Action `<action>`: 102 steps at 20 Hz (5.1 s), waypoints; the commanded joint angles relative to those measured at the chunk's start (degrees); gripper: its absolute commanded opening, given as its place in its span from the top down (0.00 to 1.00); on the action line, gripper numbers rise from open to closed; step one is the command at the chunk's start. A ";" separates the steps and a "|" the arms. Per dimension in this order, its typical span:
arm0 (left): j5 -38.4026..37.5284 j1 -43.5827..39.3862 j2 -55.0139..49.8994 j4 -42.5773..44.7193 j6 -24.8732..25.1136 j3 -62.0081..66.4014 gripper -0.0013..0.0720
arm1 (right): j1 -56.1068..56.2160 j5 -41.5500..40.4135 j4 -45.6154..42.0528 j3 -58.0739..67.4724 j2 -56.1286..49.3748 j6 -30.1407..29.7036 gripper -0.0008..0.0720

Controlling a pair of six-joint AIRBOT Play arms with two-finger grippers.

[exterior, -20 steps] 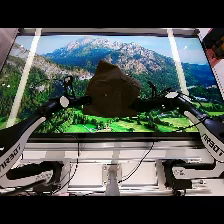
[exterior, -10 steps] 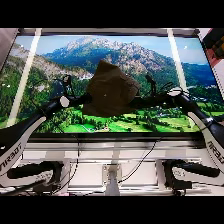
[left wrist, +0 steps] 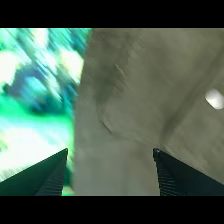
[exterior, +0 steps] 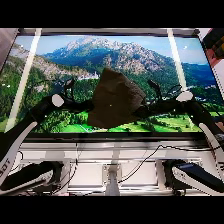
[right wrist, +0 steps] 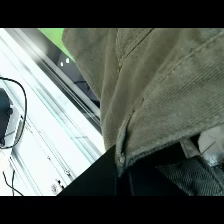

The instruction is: Fold the clothes and pants, and hang the long-sleeved shirts on hangers.

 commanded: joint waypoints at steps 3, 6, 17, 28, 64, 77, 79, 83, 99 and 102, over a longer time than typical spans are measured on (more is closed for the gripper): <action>-12.92 -5.44 2.47 -9.46 -1.49 -2.10 0.15 | 0.07 -3.21 4.61 -1.70 0.90 -0.13 0.92; -6.32 -11.67 2.47 -9.42 -9.68 -6.03 0.15 | 0.07 -3.93 5.60 -1.70 0.92 -0.15 0.92; 9.90 -18.86 0.44 1.88 -34.82 -9.31 0.15 | 0.07 -5.92 8.90 -1.64 0.90 -0.11 0.66; 31.76 -18.62 -4.79 2.10 -44.19 -9.18 0.70 | 0.00 4.79 8.72 0.42 0.98 2.99 0.17; -2.60 16.20 11.45 29.42 -8.37 -9.20 0.96 | 0.55 -12.83 5.49 18.60 -31.98 20.50 0.21; -2.40 16.09 10.91 15.34 -8.35 -9.20 0.96 | 2.25 -18.78 5.49 27.43 -33.24 13.79 0.92; -2.38 14.91 10.91 7.23 -8.33 -9.20 0.96 | -0.15 -20.57 1.27 32.98 -33.24 14.03 0.92; 4.00 3.65 10.73 -1.46 -8.61 -9.25 0.96 | -2.97 -28.65 -2.40 41.92 -33.27 14.01 0.92; 35.47 -26.86 -2.19 -5.90 -32.30 -9.11 0.07 | -9.35 -28.30 -17.68 43.36 -27.45 14.03 0.25; 32.76 -24.87 6.67 -4.39 -22.36 -9.11 0.10 | -15.50 -22.12 -20.35 43.36 -21.70 14.03 0.25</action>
